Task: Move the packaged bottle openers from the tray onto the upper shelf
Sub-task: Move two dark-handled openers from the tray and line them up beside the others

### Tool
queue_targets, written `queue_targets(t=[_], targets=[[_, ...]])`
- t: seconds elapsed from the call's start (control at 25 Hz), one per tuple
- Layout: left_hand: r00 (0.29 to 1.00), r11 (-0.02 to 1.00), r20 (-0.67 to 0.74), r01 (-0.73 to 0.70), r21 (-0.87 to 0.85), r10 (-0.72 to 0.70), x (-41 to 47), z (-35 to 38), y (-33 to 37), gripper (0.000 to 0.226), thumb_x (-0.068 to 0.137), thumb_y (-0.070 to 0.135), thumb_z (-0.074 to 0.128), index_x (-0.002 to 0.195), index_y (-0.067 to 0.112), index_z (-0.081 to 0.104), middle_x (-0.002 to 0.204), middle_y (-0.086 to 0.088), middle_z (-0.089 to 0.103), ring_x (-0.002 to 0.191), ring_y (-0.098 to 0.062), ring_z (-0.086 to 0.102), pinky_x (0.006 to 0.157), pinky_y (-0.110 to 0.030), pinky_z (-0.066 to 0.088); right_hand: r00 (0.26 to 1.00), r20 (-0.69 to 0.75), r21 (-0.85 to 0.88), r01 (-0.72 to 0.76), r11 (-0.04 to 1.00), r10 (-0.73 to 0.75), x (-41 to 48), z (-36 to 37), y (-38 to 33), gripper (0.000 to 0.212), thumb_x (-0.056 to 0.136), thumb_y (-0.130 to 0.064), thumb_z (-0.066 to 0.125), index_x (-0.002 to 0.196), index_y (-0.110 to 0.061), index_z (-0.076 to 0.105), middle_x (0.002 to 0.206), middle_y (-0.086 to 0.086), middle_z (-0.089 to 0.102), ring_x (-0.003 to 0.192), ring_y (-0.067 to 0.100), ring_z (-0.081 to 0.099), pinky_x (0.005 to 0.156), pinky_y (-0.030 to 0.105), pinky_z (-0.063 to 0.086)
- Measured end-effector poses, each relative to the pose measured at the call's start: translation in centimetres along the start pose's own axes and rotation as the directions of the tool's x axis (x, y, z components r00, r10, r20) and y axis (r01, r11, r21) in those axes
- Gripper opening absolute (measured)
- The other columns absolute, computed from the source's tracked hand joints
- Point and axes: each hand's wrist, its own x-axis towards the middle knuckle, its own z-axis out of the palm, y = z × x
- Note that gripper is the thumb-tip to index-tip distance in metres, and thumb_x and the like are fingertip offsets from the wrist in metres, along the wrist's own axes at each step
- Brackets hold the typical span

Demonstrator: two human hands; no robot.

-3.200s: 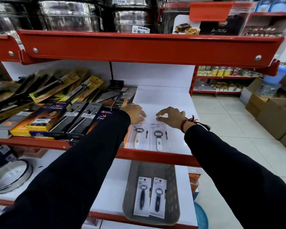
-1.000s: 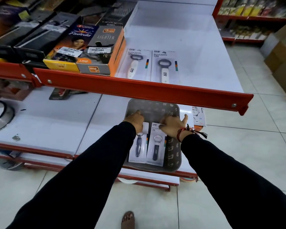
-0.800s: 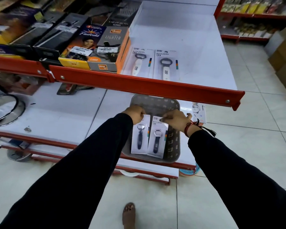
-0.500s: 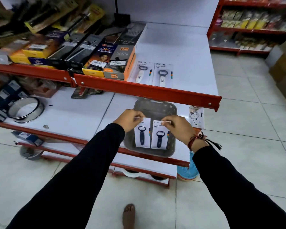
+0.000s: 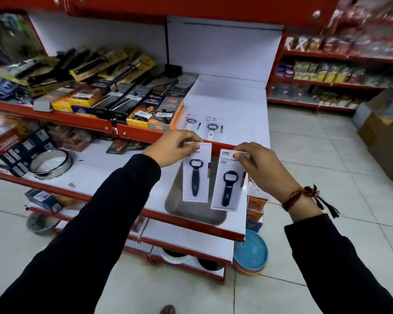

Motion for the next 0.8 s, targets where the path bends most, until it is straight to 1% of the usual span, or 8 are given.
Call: queue_targets(t=[0.12, 0.2, 0.28, 0.36, 0.48, 0.6, 0.72, 0.8], targets=[[0.995, 0.995, -0.040, -0.096, 0.013, 0.096, 3.3, -2.0, 2.5, 0.024, 0.097, 0.022, 0.059, 0.115, 0.011, 0.071, 0.109, 0.006, 0.071, 0.093, -0.009, 0.065, 0.080, -0.021, 0.050, 0.998, -0.065, -0.006, -0.018, 1.000, 0.018, 1.9, -4.7, -0.3, 0.023, 0.100, -0.025, 0.050, 0.115, -0.016, 0.065, 0.102, 0.001, 0.066, 0.087, 0.015, 0.054, 0.068, 0.019, 0.039], [0.993, 0.993, -0.038, -0.113, -0.039, 0.111, 6.2, -3.0, 3.8, 0.023, 0.095, 0.024, 0.062, 0.113, 0.014, 0.073, 0.107, 0.006, 0.074, 0.096, -0.011, 0.069, 0.086, -0.028, 0.056, 0.995, -0.087, -0.009, -0.049, 0.999, 0.048, 3.9, -7.4, 0.3, 0.027, 0.100, -0.025, 0.049, 0.121, -0.014, 0.063, 0.105, 0.002, 0.065, 0.094, 0.019, 0.057, 0.072, 0.018, 0.042], [0.995, 0.991, -0.032, -0.102, -0.085, 0.100, 9.6, -3.8, 4.8, 0.021, 0.093, 0.027, 0.064, 0.109, 0.017, 0.074, 0.097, 0.009, 0.075, 0.085, -0.002, 0.070, 0.080, -0.030, 0.058, 0.992, -0.093, -0.022, -0.085, 0.996, 0.082, 6.4, -9.3, 1.4, 0.031, 0.100, -0.027, 0.047, 0.124, -0.013, 0.061, 0.113, 0.006, 0.067, 0.102, 0.023, 0.059, 0.081, 0.029, 0.043], [0.995, 0.992, -0.019, -0.096, -0.087, 0.095, 13.1, -4.0, 5.9, 0.022, 0.094, 0.022, 0.064, 0.112, 0.011, 0.073, 0.088, 0.010, 0.071, 0.075, 0.002, 0.065, 0.074, -0.023, 0.055, 0.991, -0.087, -0.054, -0.106, 0.993, 0.101, 9.1, -10.7, 2.7, 0.031, 0.100, -0.026, 0.047, 0.122, -0.009, 0.062, 0.110, 0.007, 0.065, 0.097, 0.022, 0.056, 0.078, 0.027, 0.037], [0.999, 0.996, 0.032, -0.032, -0.085, 0.035, 17.9, -3.6, 6.6, 0.026, 0.096, 0.020, 0.061, 0.118, 0.009, 0.071, 0.098, -0.002, 0.071, 0.089, -0.015, 0.066, 0.075, -0.028, 0.055, 0.985, -0.056, -0.074, -0.167, 0.983, 0.163, 12.9, -11.7, 4.4, 0.029, 0.100, -0.020, 0.049, 0.119, -0.004, 0.063, 0.094, -0.001, 0.056, 0.089, 0.018, 0.049, 0.059, 0.024, 0.034], [0.992, 0.996, 0.115, 0.058, -0.063, -0.051, 22.2, -2.2, 5.5, 0.028, 0.097, 0.022, 0.059, 0.121, 0.012, 0.070, 0.105, -0.004, 0.066, 0.096, -0.016, 0.059, 0.066, -0.023, 0.054, 0.960, 0.034, -0.017, -0.277, 0.961, 0.278, 16.3, -11.2, 6.6, 0.017, 0.100, -0.020, 0.048, 0.111, -0.012, 0.059, 0.075, -0.006, 0.049, 0.070, 0.017, 0.048, 0.050, 0.014, 0.036], [0.973, 0.988, 0.190, 0.145, -0.050, -0.133, 25.1, -0.2, 3.0, 0.027, 0.098, 0.024, 0.058, 0.120, 0.016, 0.070, 0.103, 0.000, 0.061, 0.095, -0.016, 0.054, 0.065, -0.022, 0.051, 0.908, 0.132, -0.039, -0.395, 0.918, 0.397, 18.6, -9.5, 9.1, 0.027, 0.100, -0.021, 0.047, 0.119, -0.007, 0.060, 0.089, 0.007, 0.053, 0.076, 0.026, 0.049, 0.051, 0.027, 0.040], [0.958, 0.980, 0.221, 0.195, -0.033, -0.183, 26.1, 1.2, 1.4, 0.027, 0.097, 0.026, 0.058, 0.120, 0.018, 0.070, 0.101, 0.002, 0.061, 0.097, -0.016, 0.054, 0.071, -0.025, 0.052, 0.882, 0.182, -0.058, -0.431, 0.901, 0.434, 19.5, -8.2, 10.5, 0.033, 0.100, -0.022, 0.048, 0.125, -0.004, 0.059, 0.097, 0.011, 0.053, 0.082, 0.028, 0.050, 0.052, 0.029, 0.040]])
